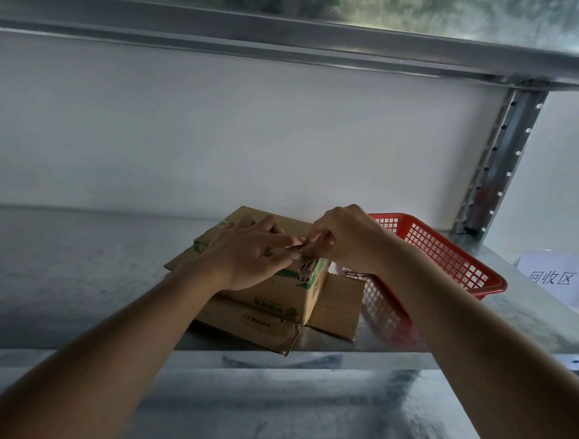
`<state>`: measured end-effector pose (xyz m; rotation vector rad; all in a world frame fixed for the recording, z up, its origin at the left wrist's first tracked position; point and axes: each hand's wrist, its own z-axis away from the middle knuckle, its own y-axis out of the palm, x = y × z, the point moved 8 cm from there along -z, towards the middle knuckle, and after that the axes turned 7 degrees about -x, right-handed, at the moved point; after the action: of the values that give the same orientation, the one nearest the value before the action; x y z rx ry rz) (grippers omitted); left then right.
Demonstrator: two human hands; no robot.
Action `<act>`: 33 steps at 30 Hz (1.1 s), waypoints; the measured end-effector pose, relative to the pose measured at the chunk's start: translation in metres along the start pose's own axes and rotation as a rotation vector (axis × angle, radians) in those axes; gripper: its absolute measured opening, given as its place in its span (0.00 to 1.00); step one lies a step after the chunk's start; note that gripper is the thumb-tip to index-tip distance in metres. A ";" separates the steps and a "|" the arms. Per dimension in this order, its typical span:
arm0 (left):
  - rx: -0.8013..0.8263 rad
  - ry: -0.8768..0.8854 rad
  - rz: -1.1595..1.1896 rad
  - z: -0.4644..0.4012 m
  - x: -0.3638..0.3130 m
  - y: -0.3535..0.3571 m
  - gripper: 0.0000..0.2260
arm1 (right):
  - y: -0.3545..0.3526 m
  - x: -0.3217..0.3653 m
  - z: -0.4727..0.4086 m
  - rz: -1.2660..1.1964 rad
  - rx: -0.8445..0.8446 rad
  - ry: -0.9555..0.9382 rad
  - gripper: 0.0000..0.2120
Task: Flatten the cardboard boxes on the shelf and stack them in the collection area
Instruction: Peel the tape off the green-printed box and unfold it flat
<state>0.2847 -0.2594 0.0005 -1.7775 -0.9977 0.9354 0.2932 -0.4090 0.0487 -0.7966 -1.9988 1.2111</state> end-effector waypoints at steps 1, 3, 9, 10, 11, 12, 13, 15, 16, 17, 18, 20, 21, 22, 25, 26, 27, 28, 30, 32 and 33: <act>-0.004 0.001 -0.005 0.000 0.000 0.000 0.31 | 0.001 0.001 -0.001 0.011 0.002 0.011 0.11; -0.013 0.009 -0.020 0.000 0.000 0.001 0.30 | 0.002 0.003 -0.005 0.038 0.010 0.015 0.10; -0.003 0.011 -0.051 0.000 0.000 0.001 0.35 | 0.002 0.015 -0.003 0.304 0.002 -0.077 0.08; 0.000 0.012 -0.049 0.000 0.000 0.001 0.35 | 0.003 0.018 -0.003 0.352 -0.005 -0.100 0.08; 0.002 0.012 -0.046 0.000 -0.001 0.001 0.35 | 0.004 0.021 -0.003 0.393 -0.010 -0.122 0.07; 0.002 0.009 -0.043 0.000 -0.001 0.001 0.34 | 0.005 0.023 -0.004 0.423 -0.013 -0.142 0.06; 0.001 0.008 -0.043 0.001 -0.001 0.001 0.33 | 0.007 0.024 -0.005 0.443 -0.014 -0.157 0.05; 0.002 0.016 -0.056 0.002 -0.001 0.001 0.31 | 0.007 0.023 -0.007 0.443 -0.024 -0.168 0.03; 0.006 0.026 -0.069 0.002 -0.001 0.001 0.31 | 0.007 0.020 -0.008 0.430 -0.030 -0.163 0.02; 0.010 0.037 -0.081 0.003 -0.001 0.001 0.30 | 0.007 0.018 -0.009 0.409 -0.039 -0.151 0.02; 0.010 0.046 -0.087 0.004 -0.002 0.001 0.30 | 0.007 0.014 -0.010 0.380 -0.050 -0.128 0.03; 0.002 0.055 -0.084 0.004 -0.002 0.000 0.29 | 0.008 0.007 -0.012 0.320 -0.057 -0.067 0.05; 0.002 0.059 -0.084 0.003 -0.001 0.000 0.29 | 0.010 0.005 -0.013 0.298 -0.052 -0.044 0.05; 0.005 0.065 -0.086 0.003 -0.001 0.000 0.28 | 0.013 0.004 -0.012 0.281 -0.051 -0.036 0.05; 0.034 0.051 -0.047 -0.001 0.002 0.003 0.24 | 0.018 0.009 -0.006 0.309 -0.086 -0.109 0.06; 0.049 0.032 -0.020 -0.002 0.004 0.005 0.24 | 0.018 0.012 -0.004 0.334 -0.105 -0.153 0.06; 0.064 0.018 -0.003 -0.004 0.005 0.006 0.25 | 0.018 0.015 -0.002 0.357 -0.120 -0.193 0.07; 0.077 0.010 0.001 -0.005 0.006 0.007 0.26 | 0.018 0.018 0.000 0.377 -0.134 -0.222 0.07; 0.099 0.006 0.001 -0.006 0.007 0.008 0.31 | 0.017 0.021 0.003 0.392 -0.159 -0.252 0.07; 0.099 0.012 -0.011 -0.007 0.006 0.008 0.34 | 0.017 0.023 0.004 0.370 -0.163 -0.254 0.08; 0.092 0.024 -0.033 -0.006 0.006 0.008 0.33 | 0.018 0.024 0.004 0.359 -0.154 -0.248 0.08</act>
<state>0.2945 -0.2589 -0.0057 -1.6877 -0.9510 0.9226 0.2790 -0.3855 0.0363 -1.1699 -2.2346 1.4257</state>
